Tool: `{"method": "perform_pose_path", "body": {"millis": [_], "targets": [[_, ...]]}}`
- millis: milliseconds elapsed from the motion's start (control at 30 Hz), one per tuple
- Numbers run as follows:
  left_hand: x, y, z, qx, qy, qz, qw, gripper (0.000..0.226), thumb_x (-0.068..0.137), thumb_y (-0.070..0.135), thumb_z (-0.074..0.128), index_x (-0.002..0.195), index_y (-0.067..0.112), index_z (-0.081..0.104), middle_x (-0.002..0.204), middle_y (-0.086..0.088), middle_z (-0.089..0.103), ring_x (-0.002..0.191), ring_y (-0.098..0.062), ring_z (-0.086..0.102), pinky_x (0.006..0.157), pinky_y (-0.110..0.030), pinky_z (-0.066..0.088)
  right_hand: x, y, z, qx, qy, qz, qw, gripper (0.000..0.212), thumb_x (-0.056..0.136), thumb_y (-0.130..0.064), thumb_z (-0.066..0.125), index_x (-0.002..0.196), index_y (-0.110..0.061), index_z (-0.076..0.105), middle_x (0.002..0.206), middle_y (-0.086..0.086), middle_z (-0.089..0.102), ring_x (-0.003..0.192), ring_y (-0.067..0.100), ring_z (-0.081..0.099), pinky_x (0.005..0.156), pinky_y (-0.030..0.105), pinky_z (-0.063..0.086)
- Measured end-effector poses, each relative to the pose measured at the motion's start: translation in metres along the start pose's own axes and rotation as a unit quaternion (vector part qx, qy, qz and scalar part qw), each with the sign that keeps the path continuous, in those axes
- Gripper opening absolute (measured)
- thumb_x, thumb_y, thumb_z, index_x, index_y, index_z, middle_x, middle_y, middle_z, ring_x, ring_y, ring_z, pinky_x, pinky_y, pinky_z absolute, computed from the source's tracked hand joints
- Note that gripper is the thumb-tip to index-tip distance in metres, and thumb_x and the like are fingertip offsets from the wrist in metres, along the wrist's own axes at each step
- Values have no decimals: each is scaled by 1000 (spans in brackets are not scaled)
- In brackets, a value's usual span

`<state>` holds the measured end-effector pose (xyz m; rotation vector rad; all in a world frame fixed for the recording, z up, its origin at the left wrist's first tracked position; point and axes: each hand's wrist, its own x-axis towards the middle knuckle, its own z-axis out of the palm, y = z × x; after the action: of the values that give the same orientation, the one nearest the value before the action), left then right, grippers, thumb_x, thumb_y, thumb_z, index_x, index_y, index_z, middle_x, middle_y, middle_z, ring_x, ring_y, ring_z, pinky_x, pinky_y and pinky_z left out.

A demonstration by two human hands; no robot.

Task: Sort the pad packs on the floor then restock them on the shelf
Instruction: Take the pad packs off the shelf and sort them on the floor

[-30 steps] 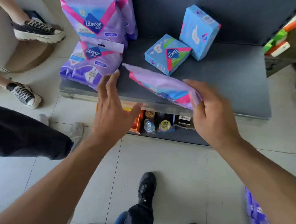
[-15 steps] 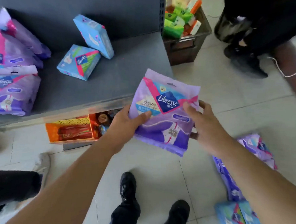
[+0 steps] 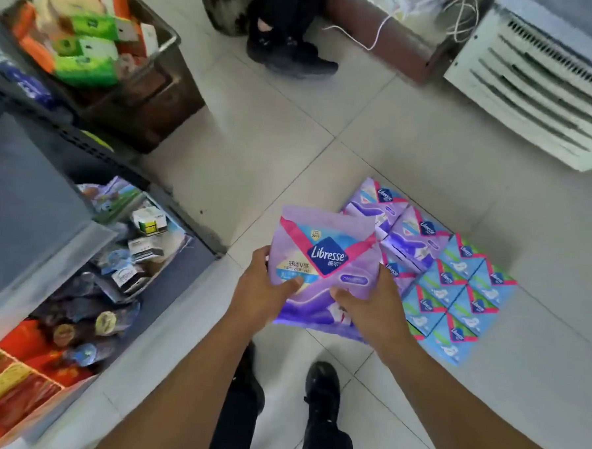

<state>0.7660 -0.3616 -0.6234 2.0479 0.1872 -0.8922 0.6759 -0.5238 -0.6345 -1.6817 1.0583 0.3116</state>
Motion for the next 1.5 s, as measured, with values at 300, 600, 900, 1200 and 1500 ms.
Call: {"method": "perform_pose_path", "body": {"millis": [300,600,900,1200,1500], "targets": [[84,37,92,139,-176,18,974,71,87,25,72,142,28,29,122,6,58,101,-9,58,62,-11,43,59,55,-49,63,107,155,980,49,83,-21,75,123,-16,47,113,2,62,104,26,61,85,35,50],[169,13,169,305,-274,62,910,66,93,25,59,149,28,23,134,3,57,114,-19,61,81,-25,47,128,130,-56,108,179,227,951,34,91,-21,67,119,-21,49,104,-3,59,94,18,58,89,41,52],[260,-64,258,468,-224,191,833,55,94,28,54,145,25,36,150,-5,33,134,-25,36,101,-39,41,230,256,-45,76,222,229,945,43,92,-23,64,130,-14,47,120,8,61,106,30,59,85,36,46],[305,-116,271,621,-143,283,716,70,87,34,66,147,32,29,156,-10,20,141,-36,20,95,-51,44,284,296,-3,-180,169,131,960,93,86,-32,70,156,-18,10,161,16,11,146,39,15,111,48,29],[327,-132,276,631,-127,293,707,85,88,39,66,153,39,11,159,-17,9,144,-45,8,99,-56,41,312,297,24,-374,68,29,925,95,78,-62,65,153,-39,11,163,7,-4,146,46,-4,113,59,21]]}}
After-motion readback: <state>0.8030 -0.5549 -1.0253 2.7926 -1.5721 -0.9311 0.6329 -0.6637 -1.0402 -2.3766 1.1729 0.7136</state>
